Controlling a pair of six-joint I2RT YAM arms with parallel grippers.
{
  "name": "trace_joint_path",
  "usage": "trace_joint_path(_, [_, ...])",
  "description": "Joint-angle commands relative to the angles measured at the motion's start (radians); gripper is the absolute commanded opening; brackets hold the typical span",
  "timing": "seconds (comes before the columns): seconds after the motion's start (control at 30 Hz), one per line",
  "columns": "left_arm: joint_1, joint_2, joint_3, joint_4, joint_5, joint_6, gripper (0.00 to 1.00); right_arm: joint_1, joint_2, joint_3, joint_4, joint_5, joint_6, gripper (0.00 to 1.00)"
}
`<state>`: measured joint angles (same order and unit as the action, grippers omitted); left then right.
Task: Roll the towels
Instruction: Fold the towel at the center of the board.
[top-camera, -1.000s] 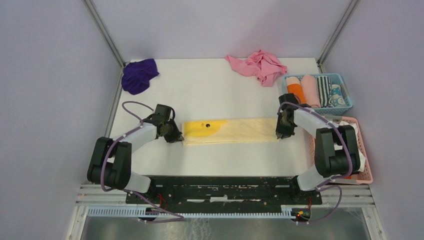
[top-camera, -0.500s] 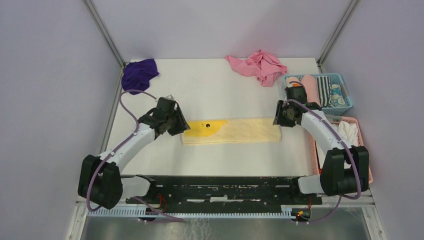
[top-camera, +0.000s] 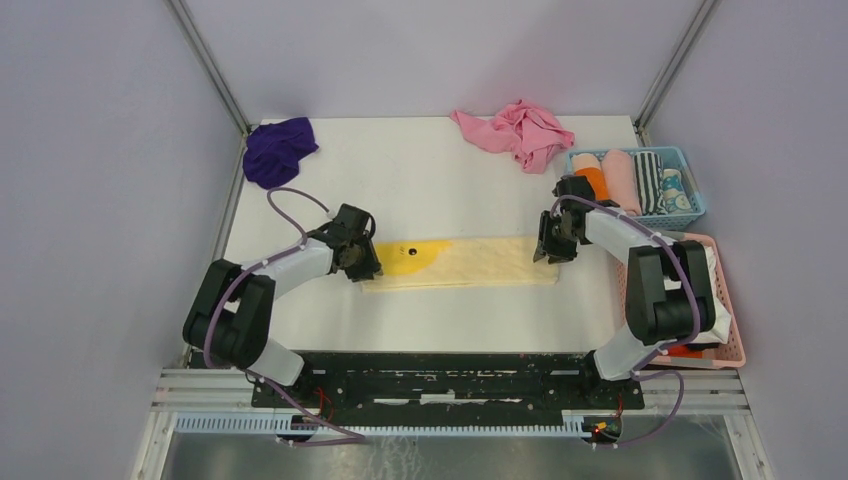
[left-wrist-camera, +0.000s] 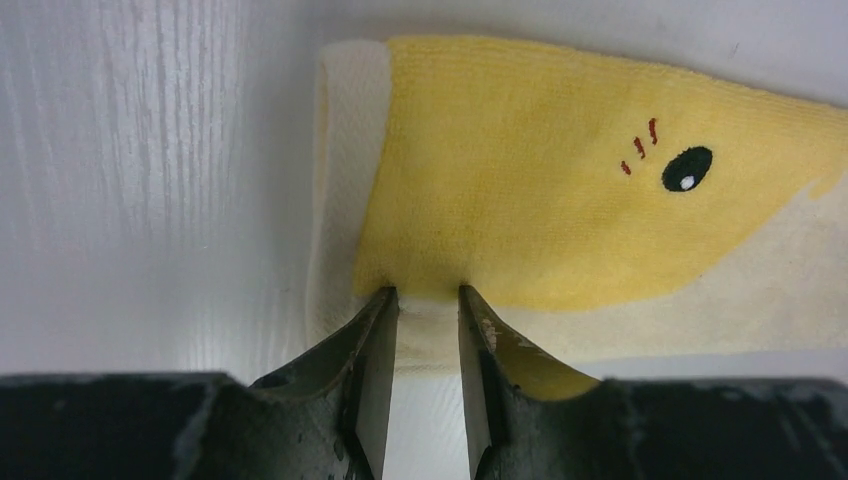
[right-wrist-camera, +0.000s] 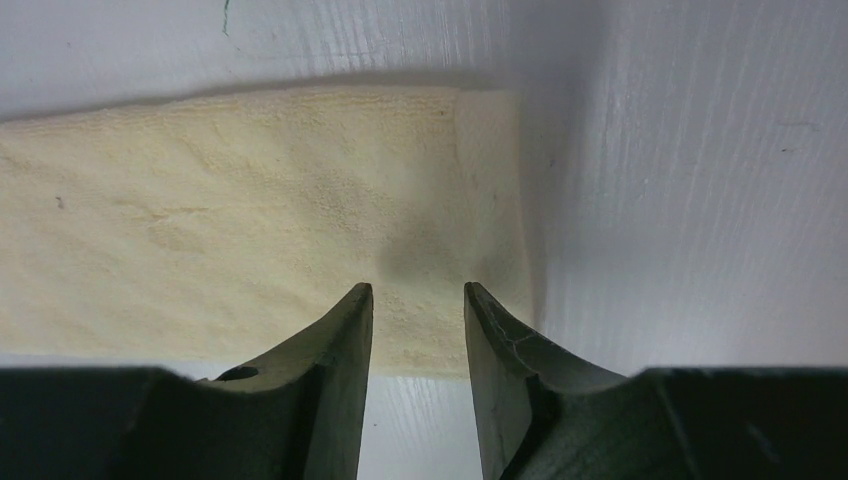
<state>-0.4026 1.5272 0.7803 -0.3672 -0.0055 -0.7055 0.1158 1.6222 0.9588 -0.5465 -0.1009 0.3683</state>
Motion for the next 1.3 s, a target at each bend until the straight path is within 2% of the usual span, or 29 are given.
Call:
trace_joint_path(0.0, [0.009, -0.025, -0.073, -0.029, -0.102, 0.013, 0.37, -0.001, 0.022, 0.031, -0.022, 0.024, -0.012, 0.46])
trace_joint_path(0.27, [0.009, -0.076, -0.064, -0.044, -0.096, 0.02, 0.41, 0.0, -0.061, 0.049, -0.083, 0.137, -0.029, 0.51])
trace_joint_path(0.63, [0.009, -0.091, -0.075, -0.036, -0.091, 0.02, 0.42, 0.023, 0.079, 0.051, -0.096, 0.072, -0.043, 0.5])
trace_joint_path(0.73, [0.01, -0.092, -0.08, -0.033, -0.092, 0.018, 0.42, 0.028, 0.107, 0.046, -0.118, 0.104, -0.037, 0.46])
trace_joint_path(0.83, [0.009, -0.091, -0.088, -0.033, -0.09, 0.017, 0.42, 0.035, 0.131, 0.04, -0.132, 0.108, -0.034, 0.37])
trace_joint_path(1.0, [-0.019, -0.094, -0.093, -0.03, -0.079, -0.002, 0.43, 0.045, 0.144, 0.051, -0.155, 0.173, -0.032, 0.08])
trace_joint_path(1.07, [-0.05, -0.107, -0.097, -0.017, -0.064, -0.026, 0.44, 0.044, 0.096, 0.052, -0.163, 0.271, -0.017, 0.02])
trace_joint_path(1.17, [-0.093, -0.134, -0.102, 0.011, -0.023, -0.068, 0.45, 0.041, 0.018, 0.073, -0.195, 0.453, -0.005, 0.0])
trace_joint_path(1.27, [-0.113, -0.175, -0.105, 0.056, 0.037, -0.102, 0.47, 0.041, -0.04, 0.107, -0.233, 0.532, -0.003, 0.0])
